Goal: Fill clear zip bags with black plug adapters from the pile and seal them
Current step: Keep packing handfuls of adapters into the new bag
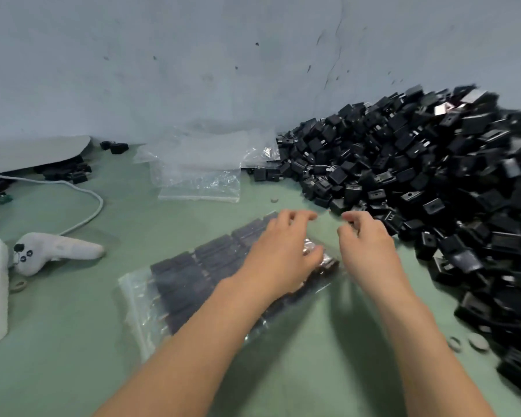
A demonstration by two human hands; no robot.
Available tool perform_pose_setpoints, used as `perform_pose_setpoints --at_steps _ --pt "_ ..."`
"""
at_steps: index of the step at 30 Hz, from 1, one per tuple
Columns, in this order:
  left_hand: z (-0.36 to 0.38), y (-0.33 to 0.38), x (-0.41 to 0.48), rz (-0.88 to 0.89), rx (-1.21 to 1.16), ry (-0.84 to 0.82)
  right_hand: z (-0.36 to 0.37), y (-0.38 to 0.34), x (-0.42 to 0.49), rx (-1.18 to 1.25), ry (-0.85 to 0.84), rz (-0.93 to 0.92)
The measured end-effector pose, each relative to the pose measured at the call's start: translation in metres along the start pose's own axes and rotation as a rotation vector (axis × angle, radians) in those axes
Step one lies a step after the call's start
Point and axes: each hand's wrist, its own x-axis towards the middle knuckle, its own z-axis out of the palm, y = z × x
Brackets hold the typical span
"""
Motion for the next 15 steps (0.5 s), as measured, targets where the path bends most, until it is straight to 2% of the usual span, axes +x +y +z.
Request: perform_pose_setpoints --at_steps 5,9,12,15 --pt "0.034 0.023 0.082 0.036 0.181 -0.24 -0.018 0.027 0.018 0.106 0.137 0.192" --pt "0.048 0.028 0.126 0.028 0.152 -0.341 -0.025 0.041 0.028 0.141 0.089 0.226" --pt "0.058 0.03 0.135 0.034 0.055 -0.324 -0.028 0.045 0.034 0.257 0.049 0.243" --pt "0.076 0.038 0.127 0.172 0.074 -0.188 -0.03 0.047 0.044 0.427 0.059 0.306"
